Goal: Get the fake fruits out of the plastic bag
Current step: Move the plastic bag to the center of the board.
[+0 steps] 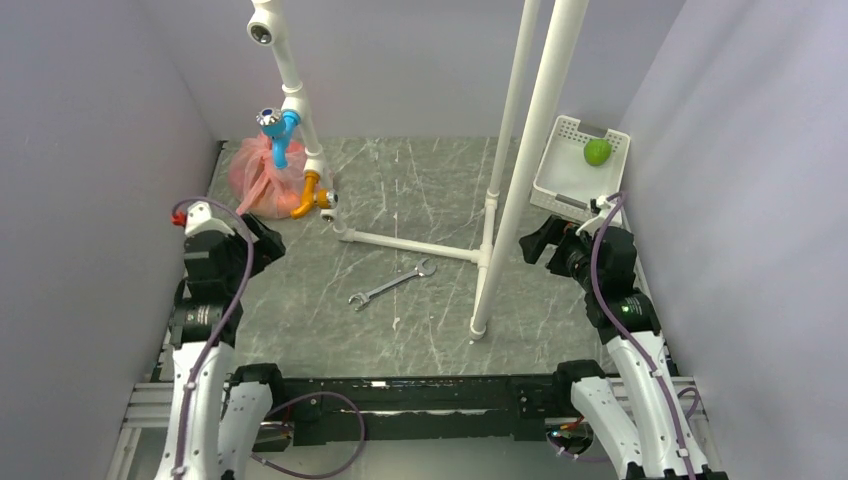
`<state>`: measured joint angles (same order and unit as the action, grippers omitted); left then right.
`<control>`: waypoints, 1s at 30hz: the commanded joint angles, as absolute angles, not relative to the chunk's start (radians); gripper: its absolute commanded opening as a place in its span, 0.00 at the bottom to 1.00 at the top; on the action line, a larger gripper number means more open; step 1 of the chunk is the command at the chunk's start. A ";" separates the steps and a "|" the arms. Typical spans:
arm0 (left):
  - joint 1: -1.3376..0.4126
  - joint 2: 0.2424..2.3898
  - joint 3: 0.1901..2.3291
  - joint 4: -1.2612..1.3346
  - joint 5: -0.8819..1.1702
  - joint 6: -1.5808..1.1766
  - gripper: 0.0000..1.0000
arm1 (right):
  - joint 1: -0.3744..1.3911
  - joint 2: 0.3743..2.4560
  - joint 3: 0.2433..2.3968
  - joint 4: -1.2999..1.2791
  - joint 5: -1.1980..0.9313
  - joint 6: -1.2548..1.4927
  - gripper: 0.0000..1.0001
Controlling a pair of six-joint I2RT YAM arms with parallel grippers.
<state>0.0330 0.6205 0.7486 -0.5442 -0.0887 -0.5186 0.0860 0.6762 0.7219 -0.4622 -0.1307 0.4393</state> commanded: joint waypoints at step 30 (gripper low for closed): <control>0.431 1.919 1.601 -0.173 0.564 -0.640 0.87 | 0.096 0.837 0.798 -0.389 -0.328 0.414 1.00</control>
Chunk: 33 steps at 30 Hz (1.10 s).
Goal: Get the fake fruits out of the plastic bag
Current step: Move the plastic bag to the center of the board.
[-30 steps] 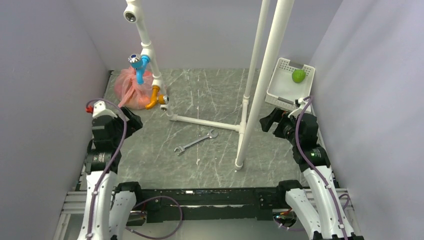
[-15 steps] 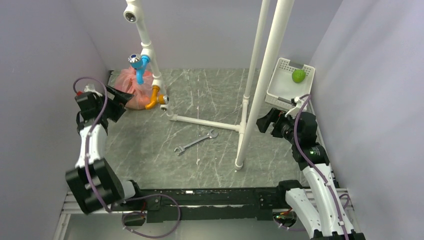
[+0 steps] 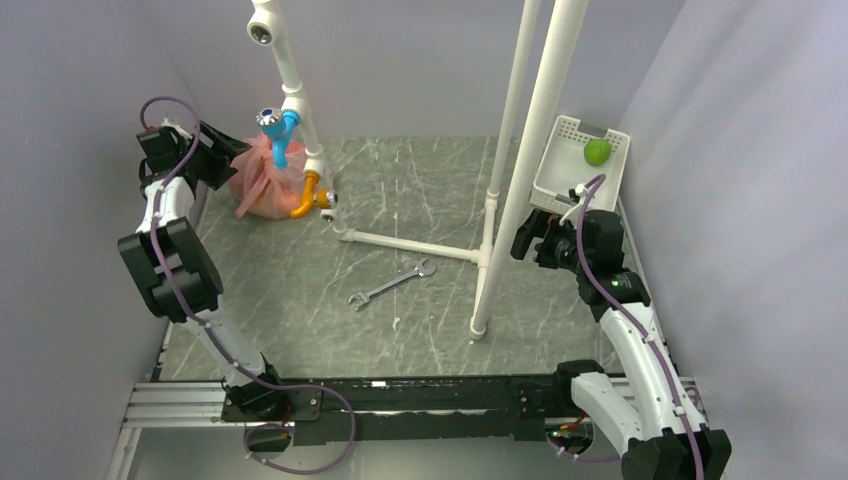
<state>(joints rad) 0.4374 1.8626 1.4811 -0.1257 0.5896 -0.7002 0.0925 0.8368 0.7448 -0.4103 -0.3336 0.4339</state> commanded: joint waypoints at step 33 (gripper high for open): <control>0.322 2.084 1.865 -0.460 0.472 -0.338 0.22 | 0.100 0.875 0.895 -0.697 -0.004 0.520 1.00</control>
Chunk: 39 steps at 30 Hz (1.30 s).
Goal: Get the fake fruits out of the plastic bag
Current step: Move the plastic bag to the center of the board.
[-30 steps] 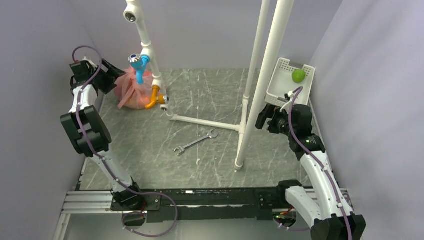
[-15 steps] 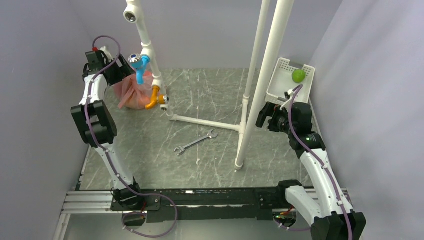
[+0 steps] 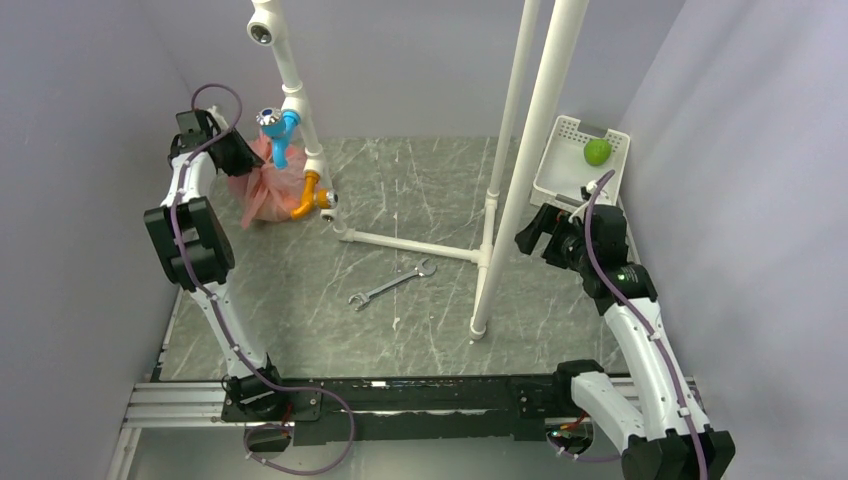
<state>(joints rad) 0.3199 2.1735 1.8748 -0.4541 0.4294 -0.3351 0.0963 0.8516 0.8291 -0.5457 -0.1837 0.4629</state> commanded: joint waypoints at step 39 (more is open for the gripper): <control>0.194 0.773 0.799 -0.576 0.488 -0.600 0.00 | 0.222 1.086 0.920 -0.451 -0.375 0.413 1.00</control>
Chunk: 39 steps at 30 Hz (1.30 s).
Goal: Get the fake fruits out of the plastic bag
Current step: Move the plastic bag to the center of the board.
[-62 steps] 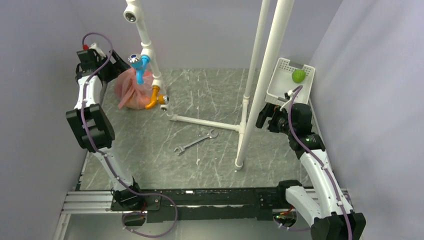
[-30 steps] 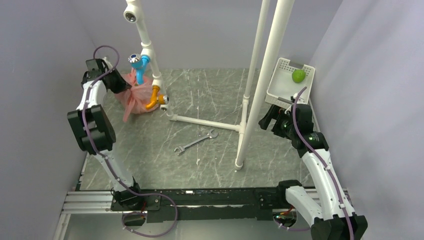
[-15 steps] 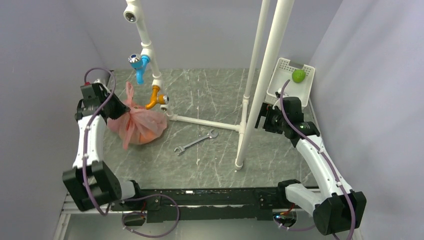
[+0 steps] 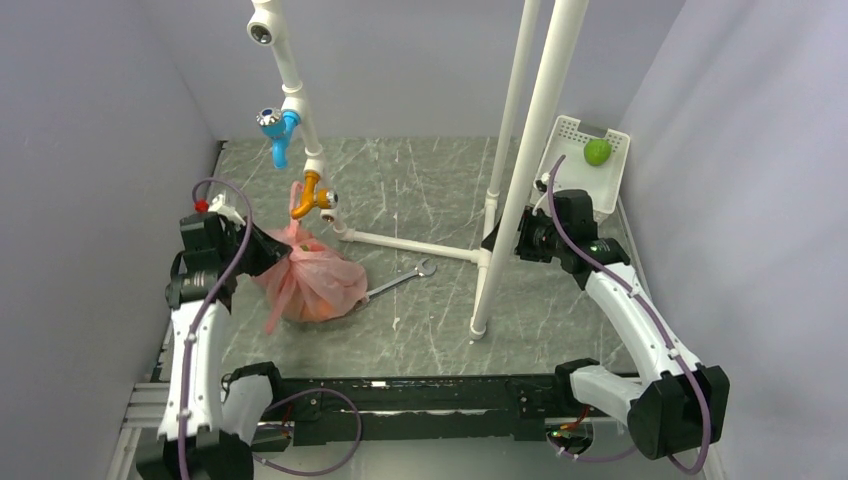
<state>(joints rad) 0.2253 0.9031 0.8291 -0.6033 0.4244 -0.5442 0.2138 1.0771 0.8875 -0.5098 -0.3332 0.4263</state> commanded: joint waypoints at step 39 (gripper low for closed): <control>-0.421 0.849 0.540 0.251 0.390 -1.261 0.00 | 0.323 1.158 0.876 -0.183 -0.662 0.359 1.00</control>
<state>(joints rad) -0.3264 0.8165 0.5091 -0.0013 0.3897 -1.2060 0.3168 1.1706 0.8696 -0.2958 -0.5682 0.3847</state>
